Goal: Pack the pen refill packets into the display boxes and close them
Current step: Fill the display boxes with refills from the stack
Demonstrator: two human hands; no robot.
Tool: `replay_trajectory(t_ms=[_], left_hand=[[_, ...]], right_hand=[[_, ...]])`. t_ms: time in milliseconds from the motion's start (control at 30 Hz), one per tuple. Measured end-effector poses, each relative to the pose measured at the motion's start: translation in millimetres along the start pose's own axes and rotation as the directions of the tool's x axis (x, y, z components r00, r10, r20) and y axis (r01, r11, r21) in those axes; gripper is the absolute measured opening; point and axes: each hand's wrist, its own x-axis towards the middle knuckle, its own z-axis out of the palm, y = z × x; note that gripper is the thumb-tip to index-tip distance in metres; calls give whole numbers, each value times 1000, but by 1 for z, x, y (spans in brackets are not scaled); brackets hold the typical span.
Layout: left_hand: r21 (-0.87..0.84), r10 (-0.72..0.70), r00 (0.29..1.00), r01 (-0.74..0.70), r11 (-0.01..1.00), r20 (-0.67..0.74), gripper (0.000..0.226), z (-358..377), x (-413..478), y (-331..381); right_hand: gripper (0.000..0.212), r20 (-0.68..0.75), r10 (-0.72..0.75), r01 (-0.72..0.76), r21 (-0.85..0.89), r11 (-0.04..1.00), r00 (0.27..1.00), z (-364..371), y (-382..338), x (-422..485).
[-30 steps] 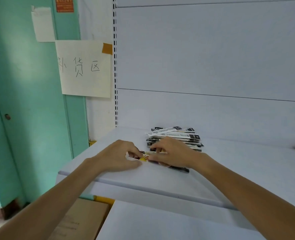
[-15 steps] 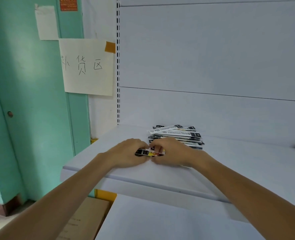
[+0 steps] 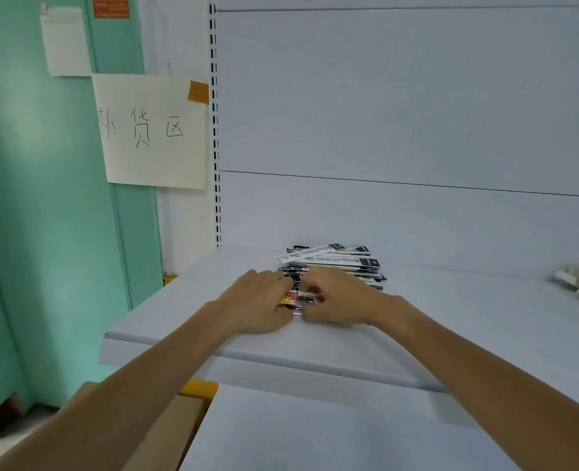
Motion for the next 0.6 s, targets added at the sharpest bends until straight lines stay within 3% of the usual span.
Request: replay_trajectory(t_ms=[100, 200, 400, 500, 600], left_hand=[[-95, -71, 997, 72, 993, 19, 12, 1, 1, -4], [-130, -127, 991, 130, 983, 33, 17, -3, 0, -15], [47, -131, 984, 137, 989, -117, 47, 4, 5, -11], [58, -153, 980, 162, 985, -127, 44, 10, 10, -3], [40, -144, 984, 148, 988, -103, 38, 11, 14, 14]], right_hand=[[22, 23, 43, -43, 19, 999, 999, -7, 7, -6], [28, 12, 71, -71, -11, 997, 997, -10, 19, -13], [37, -103, 190, -130, 421, 898, 976, -10, 22, -17], [53, -156, 385, -227, 589, 776, 910, -11, 19, -19], [54, -220, 554, -315, 632, 708, 803, -9, 18, -16]])
